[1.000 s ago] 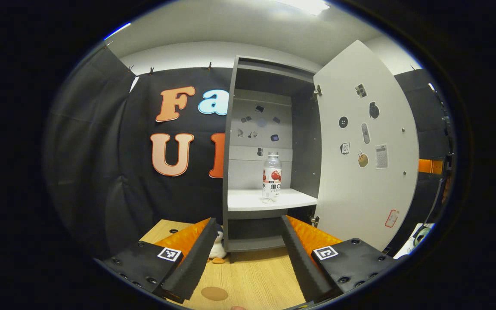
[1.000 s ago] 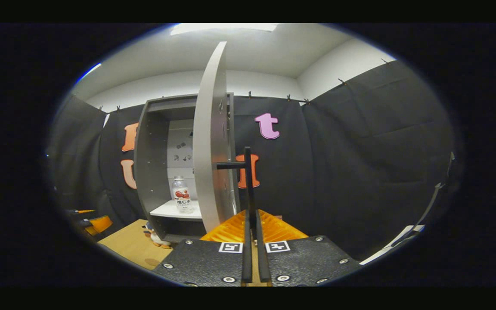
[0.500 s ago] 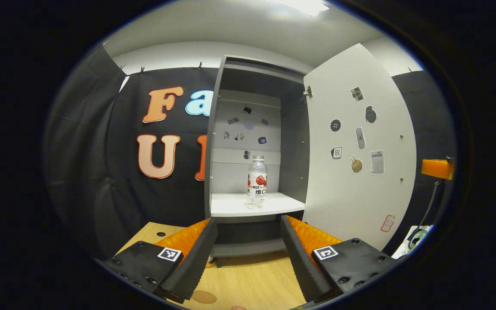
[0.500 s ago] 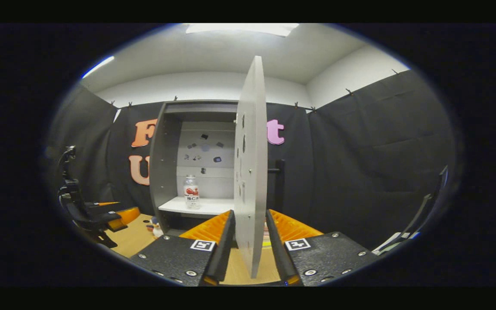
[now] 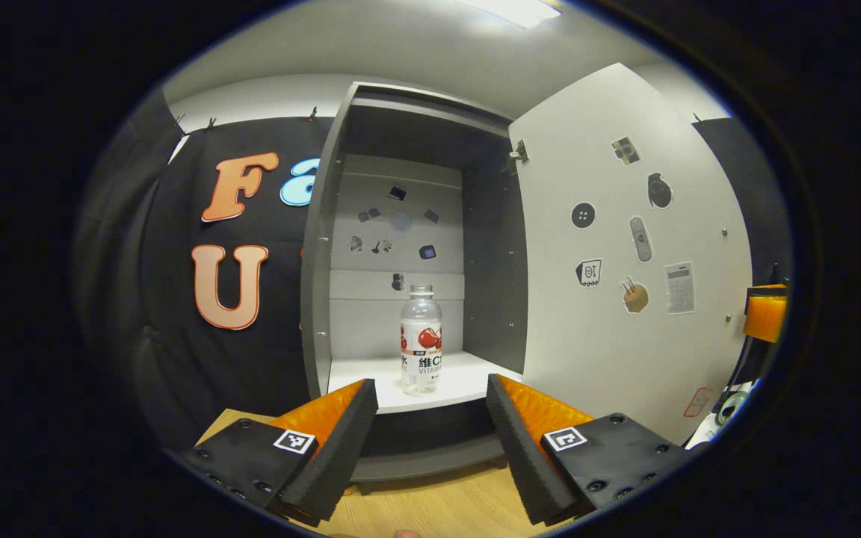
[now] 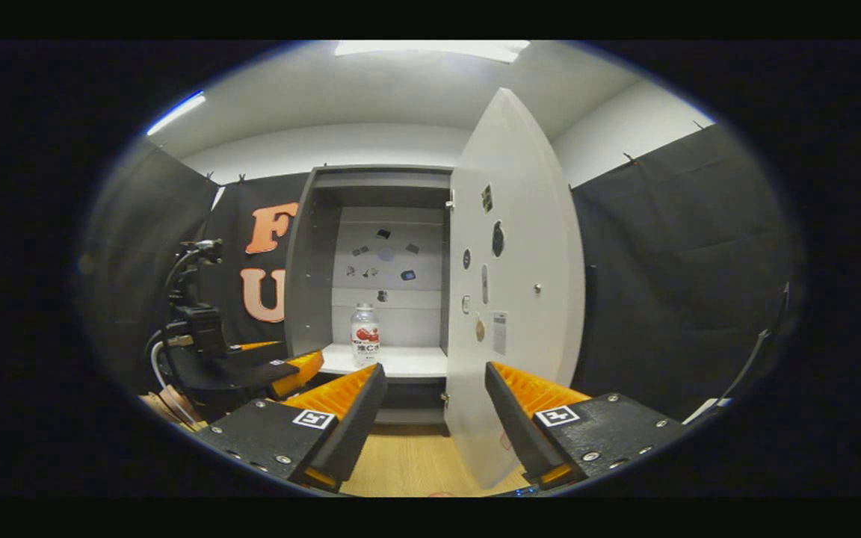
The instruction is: Open the cabinet door with the right hand, grasp the bottle in the cabinet with the left hand and place it on the coaster, then close the cabinet door with the right hand.
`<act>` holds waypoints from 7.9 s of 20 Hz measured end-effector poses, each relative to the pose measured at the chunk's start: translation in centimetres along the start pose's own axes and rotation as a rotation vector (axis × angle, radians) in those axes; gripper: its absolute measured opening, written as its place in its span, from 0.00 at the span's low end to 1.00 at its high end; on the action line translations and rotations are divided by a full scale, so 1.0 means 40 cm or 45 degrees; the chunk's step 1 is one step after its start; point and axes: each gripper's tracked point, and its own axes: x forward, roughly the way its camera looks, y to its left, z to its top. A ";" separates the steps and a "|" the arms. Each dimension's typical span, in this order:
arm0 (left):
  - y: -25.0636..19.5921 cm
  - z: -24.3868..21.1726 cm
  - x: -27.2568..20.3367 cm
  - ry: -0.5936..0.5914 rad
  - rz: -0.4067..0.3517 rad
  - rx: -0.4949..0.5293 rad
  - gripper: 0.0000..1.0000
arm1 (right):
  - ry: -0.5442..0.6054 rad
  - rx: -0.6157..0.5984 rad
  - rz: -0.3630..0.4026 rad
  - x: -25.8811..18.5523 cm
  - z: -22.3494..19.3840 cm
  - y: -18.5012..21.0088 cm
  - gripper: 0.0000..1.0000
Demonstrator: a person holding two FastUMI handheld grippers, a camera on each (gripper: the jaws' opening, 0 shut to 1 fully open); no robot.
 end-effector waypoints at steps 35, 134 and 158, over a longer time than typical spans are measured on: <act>0.041 -0.141 0.551 0.031 -0.183 0.039 0.84 | 0.167 0.099 -0.124 0.321 -0.178 0.095 0.93; 0.374 -0.599 -0.252 0.178 0.310 0.060 0.93 | 0.019 0.061 0.173 -0.033 -0.206 0.262 0.93; 0.248 -0.098 -0.355 0.059 0.447 0.101 0.93 | 0.042 0.008 0.030 -0.131 -0.135 -0.096 0.93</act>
